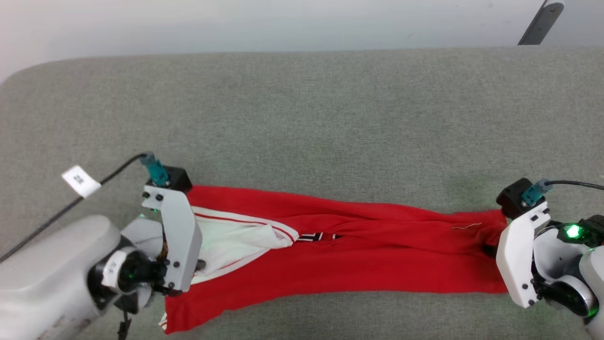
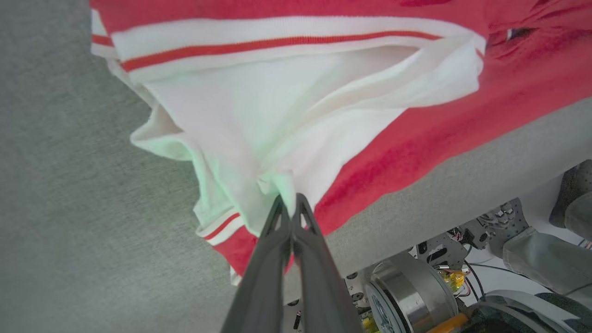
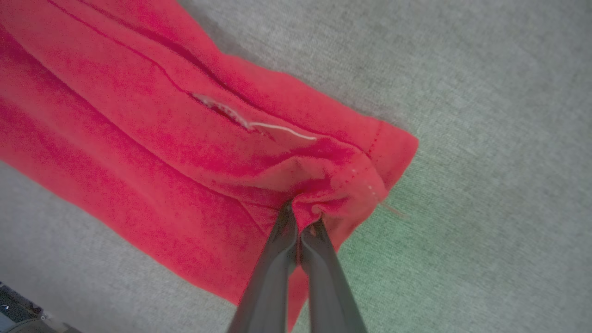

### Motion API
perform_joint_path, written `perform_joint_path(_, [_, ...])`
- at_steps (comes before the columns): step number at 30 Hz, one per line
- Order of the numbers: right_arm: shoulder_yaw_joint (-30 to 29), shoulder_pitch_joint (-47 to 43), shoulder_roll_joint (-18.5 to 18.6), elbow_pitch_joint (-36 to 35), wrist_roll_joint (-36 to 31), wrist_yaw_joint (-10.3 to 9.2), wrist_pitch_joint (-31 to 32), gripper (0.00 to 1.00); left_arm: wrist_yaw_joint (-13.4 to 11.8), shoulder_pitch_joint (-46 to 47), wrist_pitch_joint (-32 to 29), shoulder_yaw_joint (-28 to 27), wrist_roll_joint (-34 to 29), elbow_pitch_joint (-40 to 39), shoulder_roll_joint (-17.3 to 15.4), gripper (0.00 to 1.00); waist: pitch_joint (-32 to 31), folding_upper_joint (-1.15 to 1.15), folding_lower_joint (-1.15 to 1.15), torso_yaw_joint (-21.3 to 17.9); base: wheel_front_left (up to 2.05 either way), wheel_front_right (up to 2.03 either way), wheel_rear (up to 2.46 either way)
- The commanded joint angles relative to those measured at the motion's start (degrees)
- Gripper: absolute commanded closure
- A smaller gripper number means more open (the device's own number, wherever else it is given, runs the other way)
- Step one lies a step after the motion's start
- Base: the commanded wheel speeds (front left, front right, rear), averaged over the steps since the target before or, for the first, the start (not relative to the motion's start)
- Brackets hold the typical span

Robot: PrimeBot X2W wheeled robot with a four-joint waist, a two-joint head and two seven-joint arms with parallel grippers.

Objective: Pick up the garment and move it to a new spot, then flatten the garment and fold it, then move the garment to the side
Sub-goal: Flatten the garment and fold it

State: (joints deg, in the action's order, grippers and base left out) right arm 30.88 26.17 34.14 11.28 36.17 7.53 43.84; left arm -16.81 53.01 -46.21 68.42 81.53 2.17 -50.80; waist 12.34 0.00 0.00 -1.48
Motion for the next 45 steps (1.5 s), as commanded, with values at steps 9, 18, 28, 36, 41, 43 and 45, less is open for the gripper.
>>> perform_joint_path(9, [-1.4, 2.0, -4.1, 3.5, -1.2, -0.09, 1.9, 0.00, 3.6, -1.9, 4.7, -0.9, -0.1, 8.9, 4.0, 0.00, -1.7, 0.00, 0.00, -0.4, 0.00, 0.00, 0.00])
perform_joint_path(18, [-7.9, -1.7, -4.6, 0.9, -1.6, -0.09, -0.1, 0.00, 6.8, -6.2, 16.1, -3.4, -1.4, 8.9, 3.4, 0.00, -7.3, 0.00, 0.00, 0.4, 0.00, 0.00, 0.00])
perform_joint_path(28, [-20.7, -10.6, -9.3, 2.2, -5.9, -0.09, -4.1, 0.00, 7.9, -15.9, 41.6, -6.1, -8.2, 9.7, 2.0, 0.00, -10.8, 0.00, 0.00, 2.8, 0.00, 0.00, 0.00])
perform_joint_path(36, [-26.0, -10.8, -11.2, 5.8, -9.1, -0.09, -0.8, 0.00, 7.8, -20.9, 58.3, -8.4, -13.2, 12.1, 2.7, 0.00, -10.8, 0.00, 0.00, 5.7, 0.00, 0.00, 0.00])
perform_joint_path(41, [-27.0, -9.4, -11.5, 9.3, -9.4, -0.09, 1.4, 0.00, 7.5, -23.9, 61.3, -13.0, -15.1, 13.9, 4.1, 0.00, -10.4, 0.00, 0.00, 7.4, 0.00, 0.00, 0.00])
perform_joint_path(43, [-27.2, -8.7, -11.5, 10.7, -9.6, -0.09, 1.7, 0.00, 7.6, -24.8, 61.4, -17.3, -17.9, 13.4, 5.0, 0.00, -10.2, 0.00, 0.00, 8.2, 0.00, 0.00, 0.00])
perform_joint_path(45, [-27.7, -8.1, -11.7, 12.7, -9.7, -0.09, 2.1, 0.00, 7.4, -28.0, 61.4, -21.9, -20.0, 13.4, 6.3, 0.00, -10.1, 0.00, 0.00, 8.9, 0.00, 0.00, 0.00])
